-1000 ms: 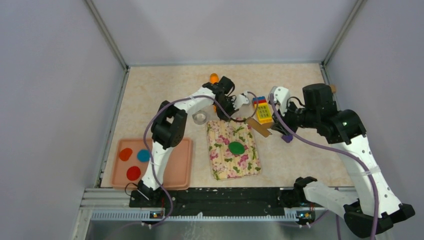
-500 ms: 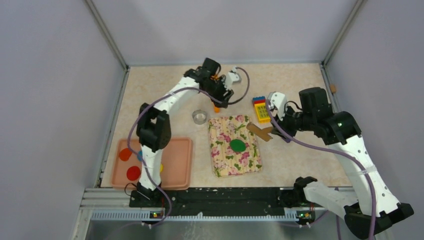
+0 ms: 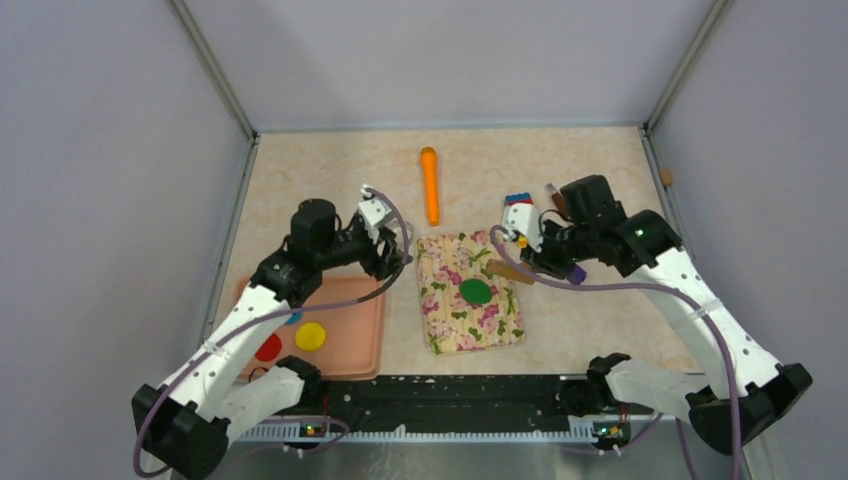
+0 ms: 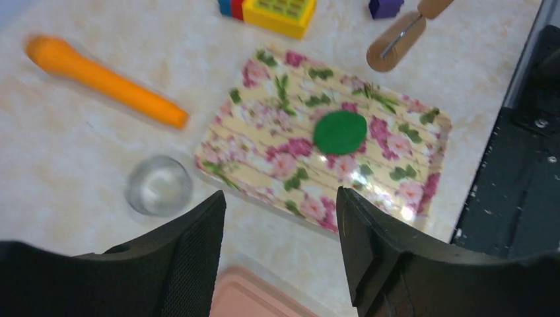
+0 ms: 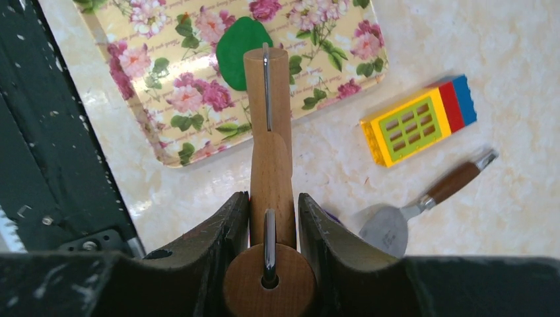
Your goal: Roll out the dumpling wrappers from the dough
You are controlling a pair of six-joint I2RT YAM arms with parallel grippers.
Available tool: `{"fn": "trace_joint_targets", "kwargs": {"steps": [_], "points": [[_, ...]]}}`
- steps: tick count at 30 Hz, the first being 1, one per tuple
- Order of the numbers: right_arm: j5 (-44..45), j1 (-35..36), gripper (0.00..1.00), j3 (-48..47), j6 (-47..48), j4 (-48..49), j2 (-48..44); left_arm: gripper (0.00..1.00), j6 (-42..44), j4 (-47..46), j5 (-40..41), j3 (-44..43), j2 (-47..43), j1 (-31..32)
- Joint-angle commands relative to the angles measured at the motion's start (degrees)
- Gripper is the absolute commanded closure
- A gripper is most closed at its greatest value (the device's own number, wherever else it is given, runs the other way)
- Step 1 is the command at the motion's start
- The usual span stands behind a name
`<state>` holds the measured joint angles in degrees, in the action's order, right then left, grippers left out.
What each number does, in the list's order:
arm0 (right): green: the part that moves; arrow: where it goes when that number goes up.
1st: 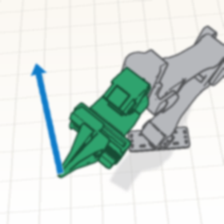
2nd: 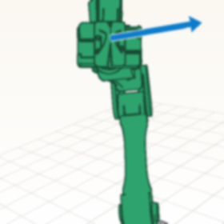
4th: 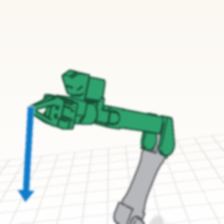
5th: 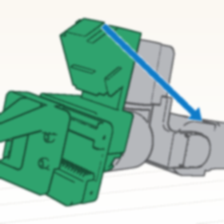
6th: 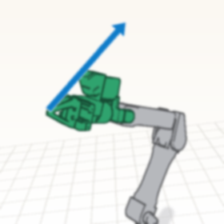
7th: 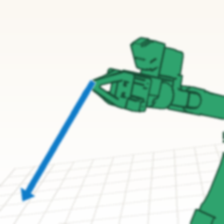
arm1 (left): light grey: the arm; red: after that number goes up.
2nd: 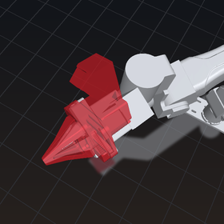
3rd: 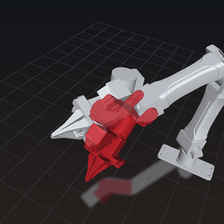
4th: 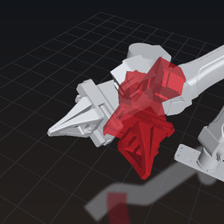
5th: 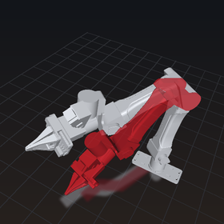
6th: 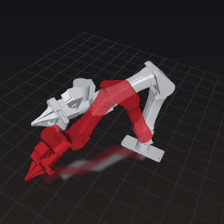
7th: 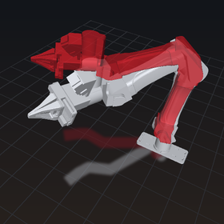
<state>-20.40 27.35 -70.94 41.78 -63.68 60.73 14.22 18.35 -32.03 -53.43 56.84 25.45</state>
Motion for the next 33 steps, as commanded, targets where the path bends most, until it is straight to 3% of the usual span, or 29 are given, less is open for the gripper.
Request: {"fn": "trace_joint_targets", "kwargs": {"steps": [1,9,12,20,27,33], "points": [[5.66,7.57,1.00,-1.51,11.68,4.08,2.61,0.35,-14.90,-7.22,-0.20,9.69,0.70,0.39],[13.94,23.00,1.00,1.25,19.18,8.35,7.19,0.38,-22.58,-10.74,0.59,10.36,8.81,-0.06],[14.41,25.59,1.00,2.72,19.59,10.38,8.94,0.39,-26.34,-10.76,0.62,8.94,11.86,-0.73],[15.60,26.08,1.00,9.20,21.07,17.63,10.60,0.53,-35.37,-9.13,4.46,11.04,16.55,-1.64],[15.79,26.13,1.00,13.31,19.67,21.47,10.66,0.49,-38.92,-17.86,2.44,12.72,23.54,-1.18],[15.89,26.13,1.00,13.94,18.65,21.78,10.27,0.54,-40.28,-18.62,4.04,9.88,30.63,-0.01]]}}
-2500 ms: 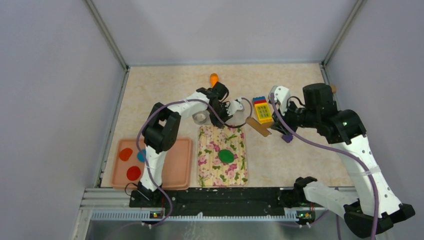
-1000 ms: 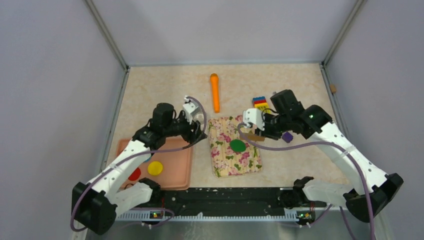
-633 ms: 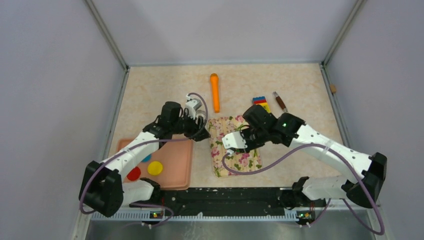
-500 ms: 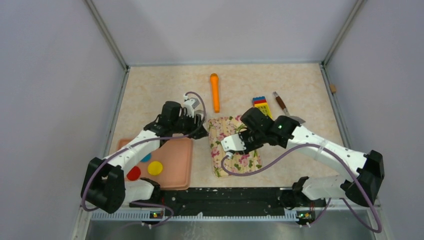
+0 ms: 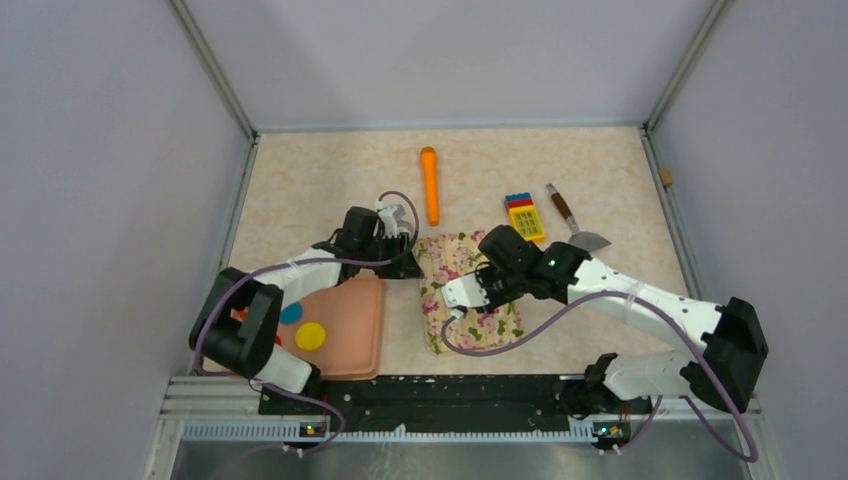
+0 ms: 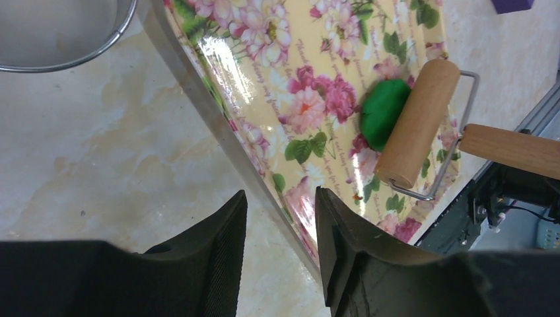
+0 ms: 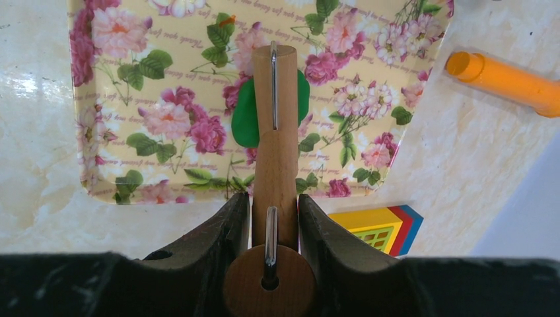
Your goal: Roll out the dumpling wrappers from the dough
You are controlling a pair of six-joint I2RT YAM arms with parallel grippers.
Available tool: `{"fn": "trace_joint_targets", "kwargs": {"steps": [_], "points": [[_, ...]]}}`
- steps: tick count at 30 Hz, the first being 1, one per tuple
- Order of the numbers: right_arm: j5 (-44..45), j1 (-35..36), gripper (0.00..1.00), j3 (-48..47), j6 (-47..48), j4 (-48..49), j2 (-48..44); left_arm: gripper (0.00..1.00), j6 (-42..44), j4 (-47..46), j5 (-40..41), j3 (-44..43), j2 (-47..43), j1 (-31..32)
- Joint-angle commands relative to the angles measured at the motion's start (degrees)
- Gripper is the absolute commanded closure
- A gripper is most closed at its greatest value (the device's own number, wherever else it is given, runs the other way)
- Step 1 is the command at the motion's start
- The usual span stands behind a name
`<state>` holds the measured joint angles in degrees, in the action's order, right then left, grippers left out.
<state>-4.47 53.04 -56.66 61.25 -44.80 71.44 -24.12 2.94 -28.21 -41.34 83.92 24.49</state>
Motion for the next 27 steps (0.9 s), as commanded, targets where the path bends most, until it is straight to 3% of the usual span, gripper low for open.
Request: {"fn": "trace_joint_targets", "kwargs": {"steps": [1,9,13,22,27], "points": [[-0.14,0.37,1.00,-0.26,-0.65,2.70,-0.46,0.56,-2.13,-3.20,0.08,-2.89,5.04,1.07],[-4.53,0.20,1.00,1.74,-0.39,0.55,1.98,0.76,-4.28,-1.78,2.93,-3.88,10.39,1.25],[-5.32,-1.03,1.00,4.60,-0.26,1.75,3.26,1.00,-4.01,-2.06,4.45,-3.90,12.09,1.28],[-4.91,-6.35,1.00,5.87,-1.12,9.92,9.79,1.00,-3.84,-2.19,6.50,-4.04,12.60,1.27],[-2.31,-6.90,1.00,1.59,-2.01,11.67,10.54,1.00,-3.92,-2.18,7.37,-3.64,11.92,1.26]]}}
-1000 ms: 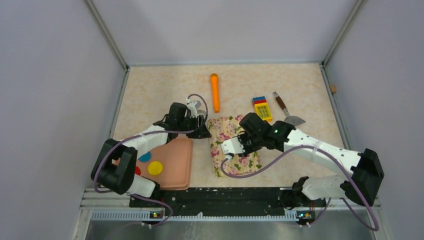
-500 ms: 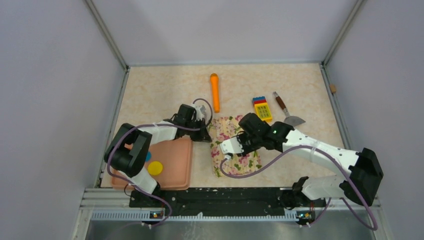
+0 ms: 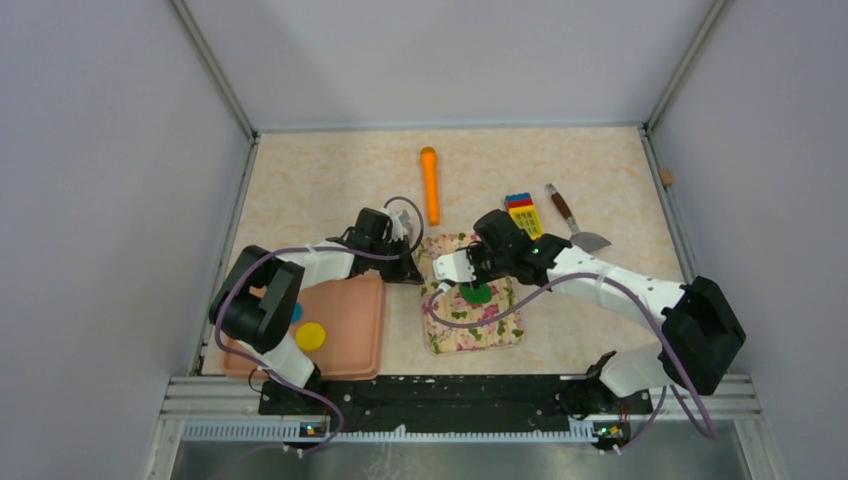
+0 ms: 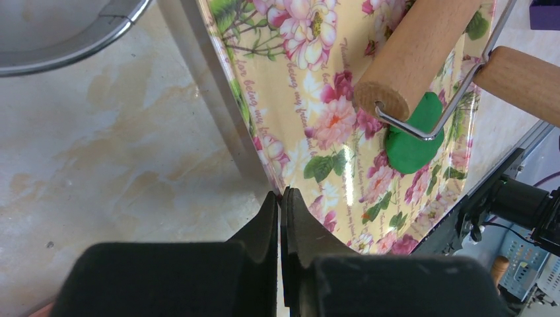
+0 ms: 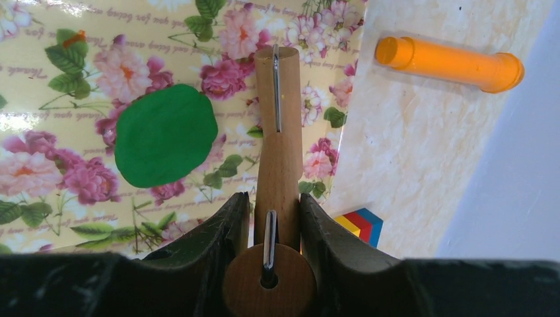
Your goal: Roll out the dumpling wrappers from the dough
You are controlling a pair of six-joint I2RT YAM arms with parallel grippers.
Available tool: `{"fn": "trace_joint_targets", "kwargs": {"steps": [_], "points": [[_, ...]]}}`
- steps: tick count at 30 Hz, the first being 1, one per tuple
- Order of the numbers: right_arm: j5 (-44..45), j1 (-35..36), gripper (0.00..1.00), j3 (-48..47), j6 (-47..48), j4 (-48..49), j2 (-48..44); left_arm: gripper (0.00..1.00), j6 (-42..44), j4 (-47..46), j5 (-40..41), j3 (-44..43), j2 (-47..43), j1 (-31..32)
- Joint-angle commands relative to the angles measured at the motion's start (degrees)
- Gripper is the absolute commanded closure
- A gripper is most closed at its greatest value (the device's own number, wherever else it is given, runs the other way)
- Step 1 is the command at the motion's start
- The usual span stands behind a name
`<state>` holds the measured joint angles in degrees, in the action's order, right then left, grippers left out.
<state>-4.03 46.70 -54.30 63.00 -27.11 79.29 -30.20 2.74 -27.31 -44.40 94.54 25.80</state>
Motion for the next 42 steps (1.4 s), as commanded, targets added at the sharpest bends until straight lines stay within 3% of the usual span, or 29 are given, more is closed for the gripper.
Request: {"fn": "trace_joint_targets", "kwargs": {"steps": [1,6,9,16,25,36,42], "points": [[-2.21,-0.58,1.00,-2.80,-4.23,-6.91,2.38,1.00,2.22,-2.10,6.44,-0.49,1.07,-0.06],[-1.63,1.19,1.00,-15.73,-7.10,-14.36,-0.31,1.00,2.68,-2.30,6.46,0.00,0.26,-0.05],[-2.65,4.03,1.00,-17.85,-7.09,-19.78,-2.39,1.00,2.68,-2.30,6.50,0.37,-0.03,-0.01],[-1.57,8.05,1.00,-9.41,-4.52,-21.38,-5.18,1.00,3.33,-2.30,6.63,0.95,-0.75,-0.05],[2.08,8.26,1.00,-7.72,-3.93,-17.25,-2.59,1.00,3.97,-2.28,6.77,1.23,-1.12,-0.05],[-1.46,8.24,1.00,0.17,-0.83,-20.27,3.75,1.00,4.01,-1.71,7.59,1.12,-1.03,-0.05],[3.29,8.08,1.00,0.95,-1.51,-12.61,5.90,1.00,4.00,-1.78,7.60,1.01,-0.96,-0.14]]}}
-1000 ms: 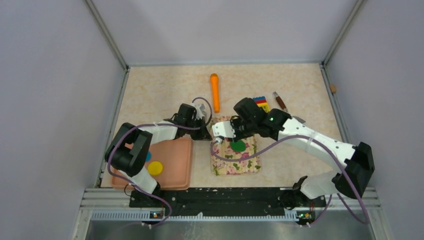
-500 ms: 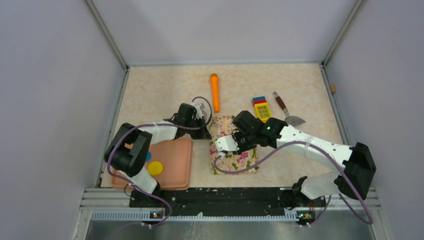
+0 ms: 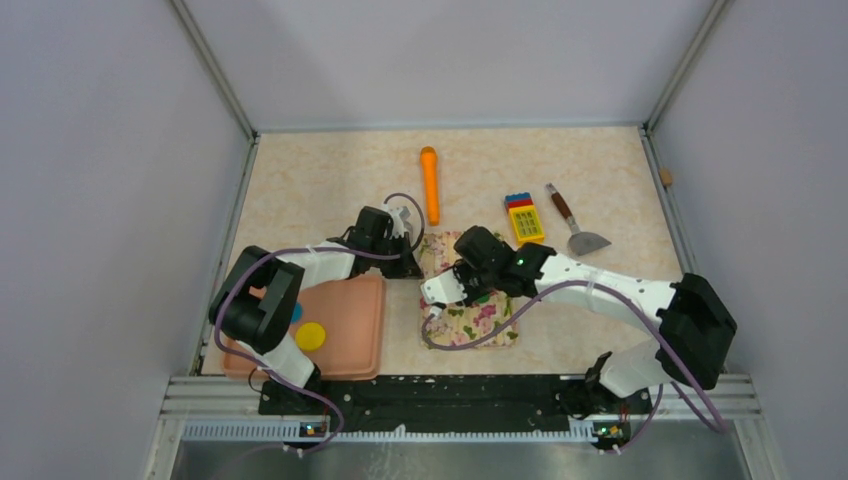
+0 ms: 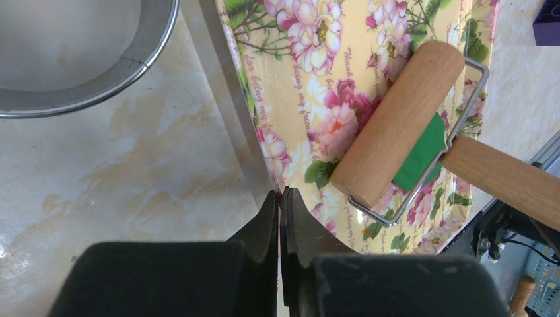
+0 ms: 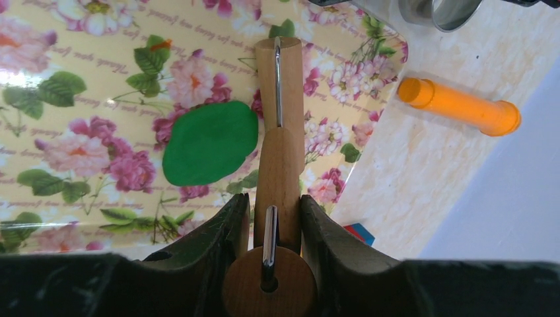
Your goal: Roll out the dumpling wrappers from the dough
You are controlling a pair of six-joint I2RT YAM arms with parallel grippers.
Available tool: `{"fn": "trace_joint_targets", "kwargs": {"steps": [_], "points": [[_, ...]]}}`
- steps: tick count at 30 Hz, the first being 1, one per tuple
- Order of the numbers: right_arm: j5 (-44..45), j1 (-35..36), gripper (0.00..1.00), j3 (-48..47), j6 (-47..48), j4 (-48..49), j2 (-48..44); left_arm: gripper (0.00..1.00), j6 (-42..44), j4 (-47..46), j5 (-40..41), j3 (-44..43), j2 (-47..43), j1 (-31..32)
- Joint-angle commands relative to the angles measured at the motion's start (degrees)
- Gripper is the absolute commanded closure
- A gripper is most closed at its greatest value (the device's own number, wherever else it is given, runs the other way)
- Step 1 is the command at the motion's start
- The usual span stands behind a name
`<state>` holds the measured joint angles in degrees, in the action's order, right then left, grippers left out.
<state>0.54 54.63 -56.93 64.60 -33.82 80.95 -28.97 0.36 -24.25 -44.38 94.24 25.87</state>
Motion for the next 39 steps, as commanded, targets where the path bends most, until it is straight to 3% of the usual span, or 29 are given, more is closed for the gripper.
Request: {"fn": "trace_joint_targets", "kwargs": {"steps": [1,5,12,20,39], "points": [[0.51,0.05,1.00,2.60,-3.64,-4.11,4.36,1.00,2.78,0.61,4.48,1.02,-0.63,-0.20],[5.21,-0.44,1.00,-5.58,-5.73,-2.28,4.19,1.00,3.02,0.37,4.15,1.11,-0.61,-0.22],[-0.03,-0.27,1.00,-18.02,-7.72,-13.72,0.43,1.00,3.13,0.08,4.16,1.13,-0.63,-0.18],[-2.49,0.41,1.00,-10.05,-6.88,-18.53,-3.31,1.00,3.18,0.08,4.38,1.24,-1.00,-0.18],[-3.09,-2.61,1.00,3.89,-4.46,-8.88,5.03,1.00,3.58,0.30,5.15,1.34,-2.05,-0.24]]}}
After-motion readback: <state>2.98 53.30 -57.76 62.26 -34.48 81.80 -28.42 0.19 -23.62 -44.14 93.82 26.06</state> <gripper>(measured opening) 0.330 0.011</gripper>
